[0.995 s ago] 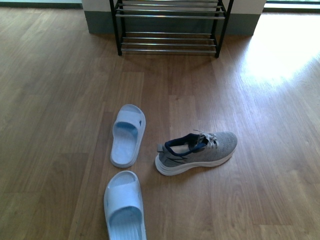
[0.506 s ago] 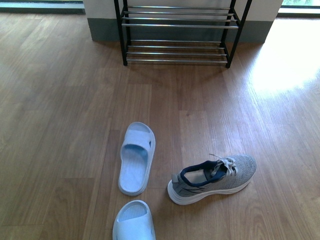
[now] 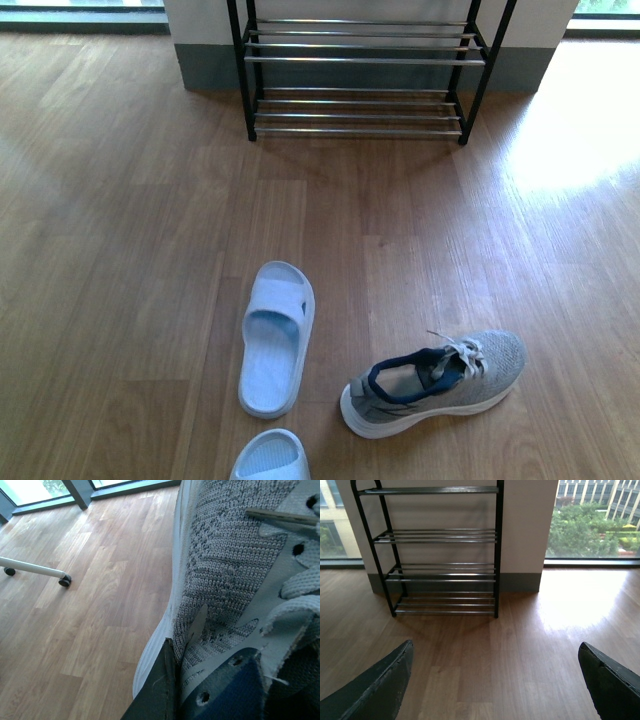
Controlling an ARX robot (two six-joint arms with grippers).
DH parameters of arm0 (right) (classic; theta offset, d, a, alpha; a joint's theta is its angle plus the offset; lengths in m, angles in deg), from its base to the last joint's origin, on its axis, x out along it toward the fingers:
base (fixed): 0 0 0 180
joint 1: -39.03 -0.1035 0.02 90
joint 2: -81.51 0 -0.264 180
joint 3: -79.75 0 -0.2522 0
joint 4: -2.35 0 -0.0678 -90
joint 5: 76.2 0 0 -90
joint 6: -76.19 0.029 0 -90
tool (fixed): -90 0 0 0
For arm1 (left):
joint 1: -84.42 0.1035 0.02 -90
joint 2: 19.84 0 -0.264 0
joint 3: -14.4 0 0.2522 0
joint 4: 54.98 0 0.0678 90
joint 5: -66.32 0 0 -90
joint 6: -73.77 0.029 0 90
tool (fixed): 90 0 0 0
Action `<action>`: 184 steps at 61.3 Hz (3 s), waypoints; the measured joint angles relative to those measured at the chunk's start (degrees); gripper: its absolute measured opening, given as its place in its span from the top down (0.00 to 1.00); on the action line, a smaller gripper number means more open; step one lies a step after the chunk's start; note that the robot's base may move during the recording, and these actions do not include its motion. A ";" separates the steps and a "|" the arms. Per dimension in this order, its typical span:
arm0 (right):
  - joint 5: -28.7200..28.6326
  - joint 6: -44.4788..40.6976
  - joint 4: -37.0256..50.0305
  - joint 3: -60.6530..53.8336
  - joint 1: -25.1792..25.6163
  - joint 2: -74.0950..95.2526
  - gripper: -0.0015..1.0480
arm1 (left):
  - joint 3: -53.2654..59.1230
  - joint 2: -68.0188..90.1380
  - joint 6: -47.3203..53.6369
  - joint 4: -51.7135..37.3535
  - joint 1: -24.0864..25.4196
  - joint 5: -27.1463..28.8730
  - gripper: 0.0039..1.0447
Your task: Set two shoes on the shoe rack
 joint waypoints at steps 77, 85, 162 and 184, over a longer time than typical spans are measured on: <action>-8.13 47.21 31.71 39.50 -14.01 137.52 0.09 | 0.09 0.07 0.00 0.02 0.11 0.31 0.98; -7.19 48.06 30.86 43.01 -16.74 141.48 0.09 | 0.09 0.07 0.00 0.02 0.11 0.31 0.98; 5.75 50.49 24.20 58.99 -13.68 155.56 0.99 | 0.09 0.07 0.00 0.02 0.11 0.31 0.98; 10.10 34.93 34.12 49.94 -14.08 148.67 0.99 | 0.09 0.07 0.00 0.02 0.11 0.31 0.98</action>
